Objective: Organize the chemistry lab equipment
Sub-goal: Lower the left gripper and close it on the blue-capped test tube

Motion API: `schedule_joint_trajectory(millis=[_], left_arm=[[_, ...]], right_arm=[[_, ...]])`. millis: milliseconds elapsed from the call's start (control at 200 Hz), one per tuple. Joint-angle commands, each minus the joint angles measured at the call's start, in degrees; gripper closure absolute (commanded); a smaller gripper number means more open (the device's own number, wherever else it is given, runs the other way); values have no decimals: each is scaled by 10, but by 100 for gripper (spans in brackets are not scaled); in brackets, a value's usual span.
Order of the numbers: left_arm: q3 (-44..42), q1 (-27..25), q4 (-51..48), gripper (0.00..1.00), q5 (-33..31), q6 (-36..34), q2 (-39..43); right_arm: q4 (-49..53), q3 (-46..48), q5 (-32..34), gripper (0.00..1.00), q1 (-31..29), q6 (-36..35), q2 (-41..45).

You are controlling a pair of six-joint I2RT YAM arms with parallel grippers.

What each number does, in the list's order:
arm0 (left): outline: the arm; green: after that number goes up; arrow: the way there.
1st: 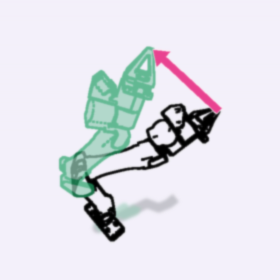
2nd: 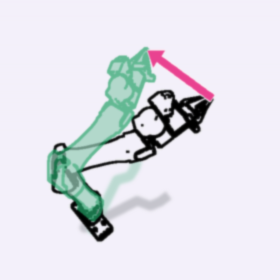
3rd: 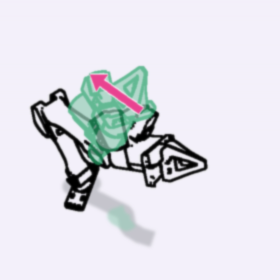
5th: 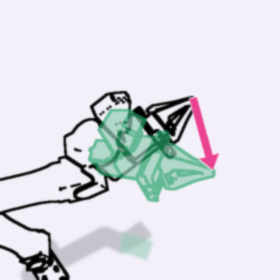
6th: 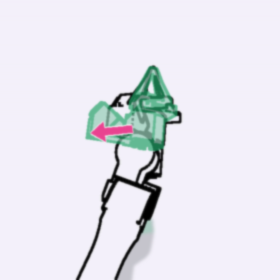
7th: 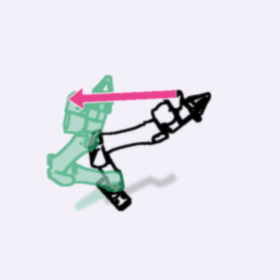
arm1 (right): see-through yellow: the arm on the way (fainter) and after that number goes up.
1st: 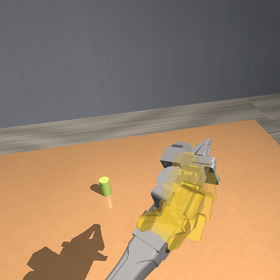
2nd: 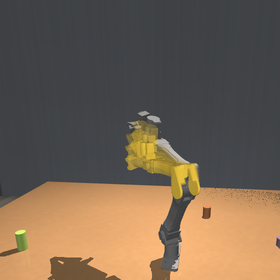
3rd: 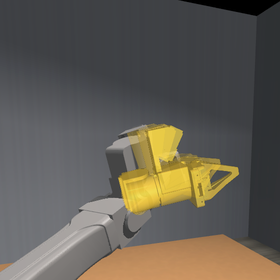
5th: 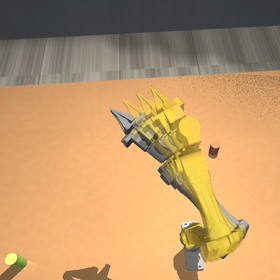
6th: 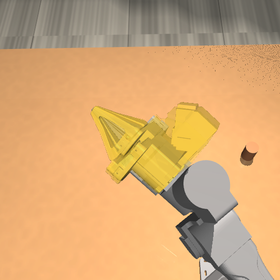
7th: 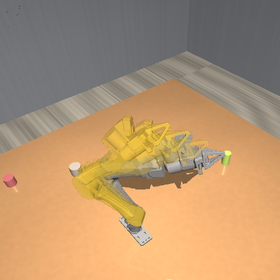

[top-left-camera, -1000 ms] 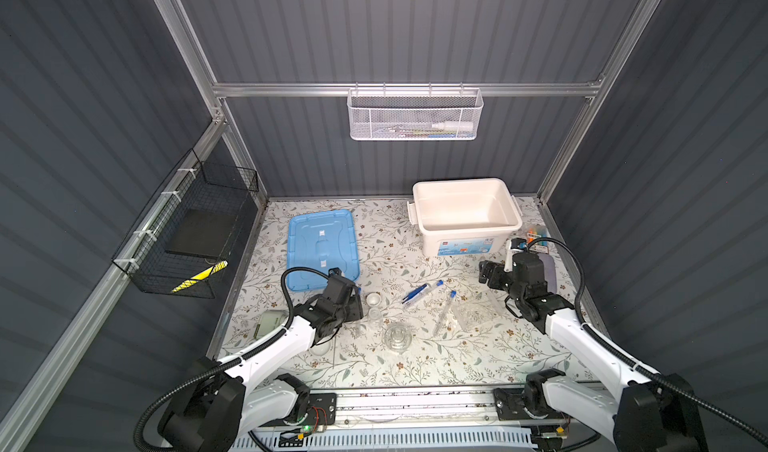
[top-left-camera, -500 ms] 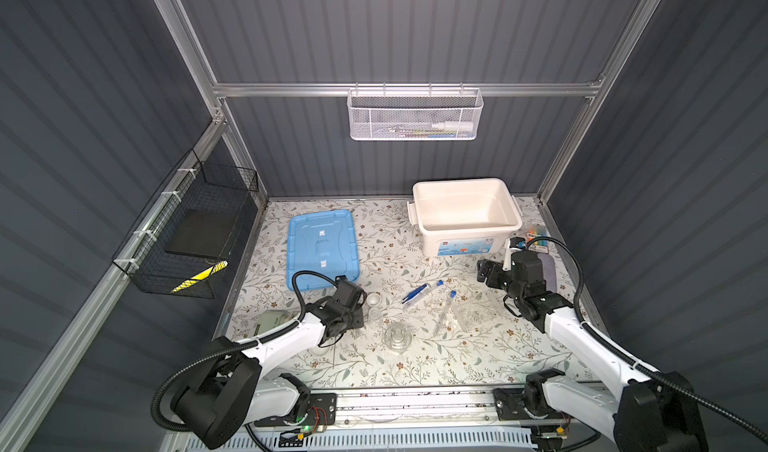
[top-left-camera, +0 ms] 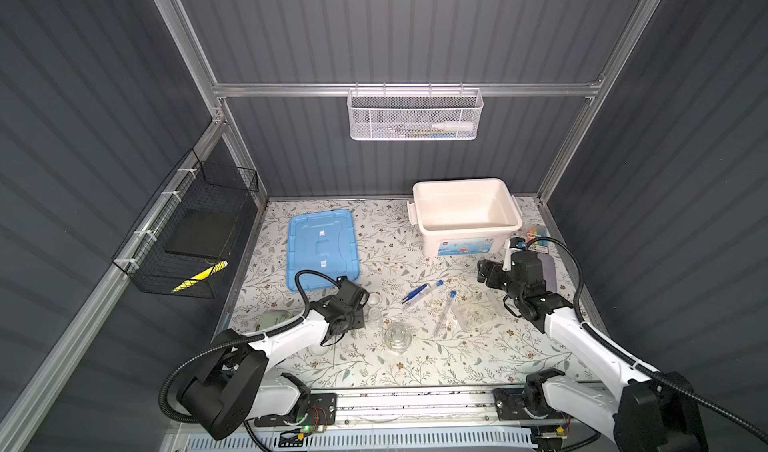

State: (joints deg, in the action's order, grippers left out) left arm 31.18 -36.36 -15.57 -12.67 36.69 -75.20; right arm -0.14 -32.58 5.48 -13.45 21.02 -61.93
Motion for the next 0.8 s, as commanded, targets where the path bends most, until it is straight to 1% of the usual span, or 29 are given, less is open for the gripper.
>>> schedule_joint_trajectory(millis=[0,80,175,190,200,220,295,355,595,795], left_arm=[[16,-3,-33,64,-10,3,-9],[22,-3,-42,64,-14,3,-12],[30,-4,-66,67,-34,4,-17],[31,-4,-69,67,-38,4,-17],[31,-4,-70,67,-40,3,-18],[32,-4,-71,68,-42,3,-18],[31,-4,-72,69,-44,4,-19],[31,-4,-71,70,-44,5,-21],[22,-5,-47,73,-26,7,-18],[19,-5,-32,81,-11,2,-23]], right_arm=[[3,6,5,9,-3,-2,0],[2,7,6,9,-3,-4,-3],[15,-3,17,7,-3,-4,-12],[19,-6,21,5,-3,-4,-15],[23,-9,23,2,-3,-4,-17],[31,-14,28,1,-3,-5,-19],[56,-32,35,1,-3,-11,-44],[64,-39,29,1,-3,-19,-51],[64,-29,40,1,-4,-20,-33],[76,-31,30,1,-4,-20,-36]])
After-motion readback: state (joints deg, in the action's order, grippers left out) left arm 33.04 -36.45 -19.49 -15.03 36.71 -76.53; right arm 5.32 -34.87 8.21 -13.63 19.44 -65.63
